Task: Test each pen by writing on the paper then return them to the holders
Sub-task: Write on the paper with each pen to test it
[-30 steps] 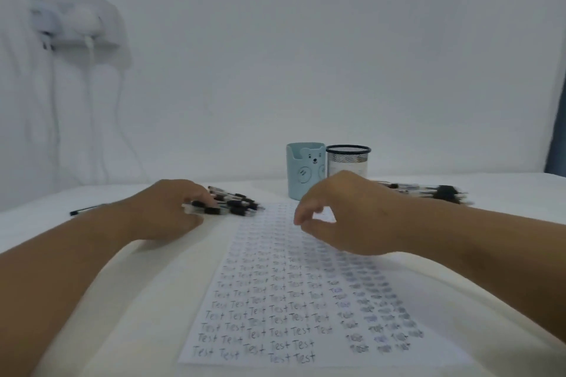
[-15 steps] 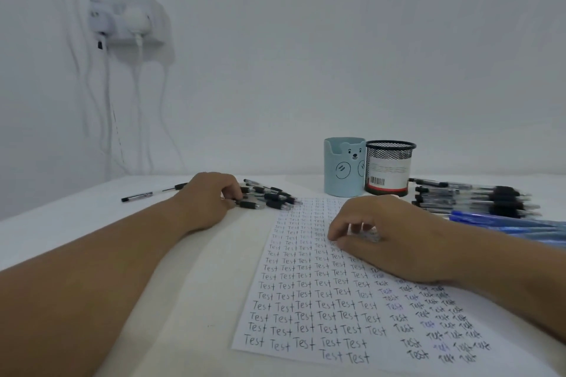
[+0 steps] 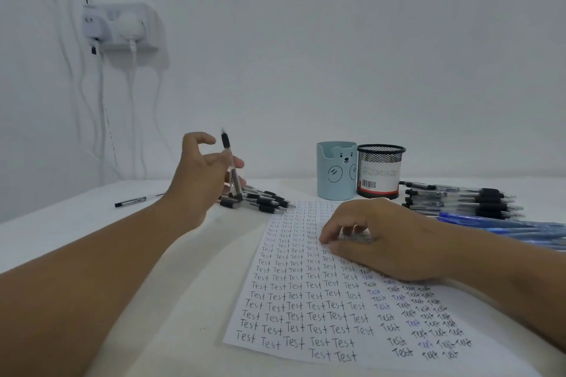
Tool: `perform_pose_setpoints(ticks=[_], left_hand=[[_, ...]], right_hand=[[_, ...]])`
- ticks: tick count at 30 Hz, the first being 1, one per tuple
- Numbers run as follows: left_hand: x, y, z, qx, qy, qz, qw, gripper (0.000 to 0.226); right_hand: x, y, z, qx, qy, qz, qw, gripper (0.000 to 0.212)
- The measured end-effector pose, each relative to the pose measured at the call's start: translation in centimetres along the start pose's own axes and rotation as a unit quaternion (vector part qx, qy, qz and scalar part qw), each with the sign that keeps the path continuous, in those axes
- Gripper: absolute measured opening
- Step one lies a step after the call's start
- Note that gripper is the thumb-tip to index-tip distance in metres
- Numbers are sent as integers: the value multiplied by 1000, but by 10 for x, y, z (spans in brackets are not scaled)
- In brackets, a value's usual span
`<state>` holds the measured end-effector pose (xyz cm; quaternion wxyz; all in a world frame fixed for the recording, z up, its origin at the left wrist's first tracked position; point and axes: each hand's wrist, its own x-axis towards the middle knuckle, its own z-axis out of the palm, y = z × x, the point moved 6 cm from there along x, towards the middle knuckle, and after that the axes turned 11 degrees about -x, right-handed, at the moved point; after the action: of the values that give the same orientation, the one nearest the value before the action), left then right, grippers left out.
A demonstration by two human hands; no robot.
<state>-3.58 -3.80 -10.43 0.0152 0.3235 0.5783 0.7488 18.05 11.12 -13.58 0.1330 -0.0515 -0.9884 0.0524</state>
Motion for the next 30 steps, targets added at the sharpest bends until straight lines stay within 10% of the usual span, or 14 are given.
perform_pose_setpoints(ticks=[7,11,17,27,30], left_hand=[[-23,-7,39,-28,-188,-84,978,40],[-32,-2,51,9,-182,-49,982,13],[-41,2,63,-100,-146,-92,980,31],[-45,6,71,-373,-98,-217,897,15],[-46,8,70,-446,-106,-236,857,51]], right_hand=[[-1,2,0,11,-4,2,1000,14],[-2,3,0,19,-6,5,1000,14],[-4,6,-4,40,-3,16,999,14],[-6,10,-8,51,14,14,998,12],[-6,10,-9,52,16,17,998,12]])
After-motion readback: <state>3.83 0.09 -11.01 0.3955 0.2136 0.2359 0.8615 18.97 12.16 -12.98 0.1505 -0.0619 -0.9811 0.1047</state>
